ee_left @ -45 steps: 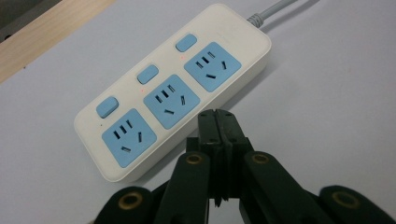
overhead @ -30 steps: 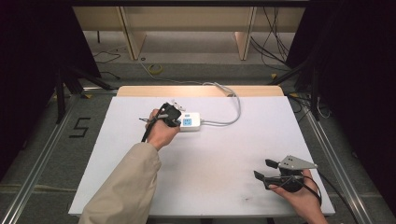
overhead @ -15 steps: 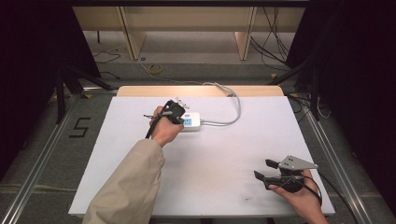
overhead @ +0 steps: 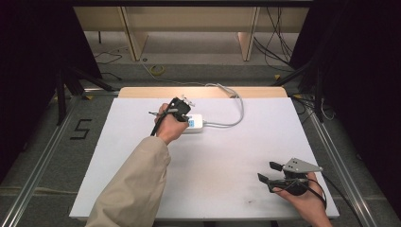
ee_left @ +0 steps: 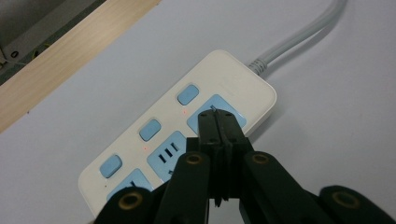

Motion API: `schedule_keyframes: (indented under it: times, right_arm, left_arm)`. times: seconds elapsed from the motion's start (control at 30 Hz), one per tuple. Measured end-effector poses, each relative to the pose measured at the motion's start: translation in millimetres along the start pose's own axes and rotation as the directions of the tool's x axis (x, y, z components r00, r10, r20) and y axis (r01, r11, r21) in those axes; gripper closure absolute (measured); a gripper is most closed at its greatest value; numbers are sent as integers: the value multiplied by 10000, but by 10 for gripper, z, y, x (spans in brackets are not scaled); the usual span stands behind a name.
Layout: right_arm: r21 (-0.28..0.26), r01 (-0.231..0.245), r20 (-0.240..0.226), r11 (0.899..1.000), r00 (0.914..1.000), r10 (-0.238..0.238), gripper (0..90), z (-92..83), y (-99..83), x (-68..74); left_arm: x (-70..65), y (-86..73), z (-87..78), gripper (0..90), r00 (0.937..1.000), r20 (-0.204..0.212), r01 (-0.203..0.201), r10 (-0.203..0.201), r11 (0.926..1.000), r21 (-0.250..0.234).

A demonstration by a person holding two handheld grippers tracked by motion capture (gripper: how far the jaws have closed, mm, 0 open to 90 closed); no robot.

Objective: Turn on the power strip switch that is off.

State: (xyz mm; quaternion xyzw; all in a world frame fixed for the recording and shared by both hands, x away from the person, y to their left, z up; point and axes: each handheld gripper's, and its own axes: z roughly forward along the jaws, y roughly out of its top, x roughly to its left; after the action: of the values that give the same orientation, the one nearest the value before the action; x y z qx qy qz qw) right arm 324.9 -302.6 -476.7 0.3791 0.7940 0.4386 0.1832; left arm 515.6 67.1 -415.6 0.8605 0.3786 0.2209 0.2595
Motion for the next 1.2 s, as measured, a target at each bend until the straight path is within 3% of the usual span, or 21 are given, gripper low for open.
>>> schedule_keyframes:
  times: [0.8,1.2]
  right_arm:
    - [-107,-57,21,9999,10000,57,330,-54,-22,11]
    - [-91,-92,22,9999,10000,92,332,-50,-19,0]
  left_arm:
    - [27,160,145,899,10000,-55,83,-82,9997,238]
    - [98,248,141,899,9998,-196,-22,27,9997,235]
